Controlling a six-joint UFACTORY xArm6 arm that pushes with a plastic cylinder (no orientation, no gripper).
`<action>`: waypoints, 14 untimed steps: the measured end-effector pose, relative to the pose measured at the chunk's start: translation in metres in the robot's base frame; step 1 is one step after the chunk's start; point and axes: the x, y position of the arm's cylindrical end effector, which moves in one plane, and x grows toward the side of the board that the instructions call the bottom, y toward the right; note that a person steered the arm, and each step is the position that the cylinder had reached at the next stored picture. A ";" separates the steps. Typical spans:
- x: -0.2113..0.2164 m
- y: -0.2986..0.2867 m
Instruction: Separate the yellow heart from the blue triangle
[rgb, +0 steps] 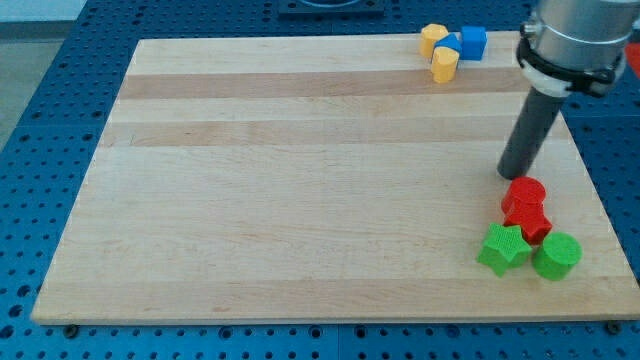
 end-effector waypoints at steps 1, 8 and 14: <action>0.021 0.000; -0.167 0.106; -0.191 -0.084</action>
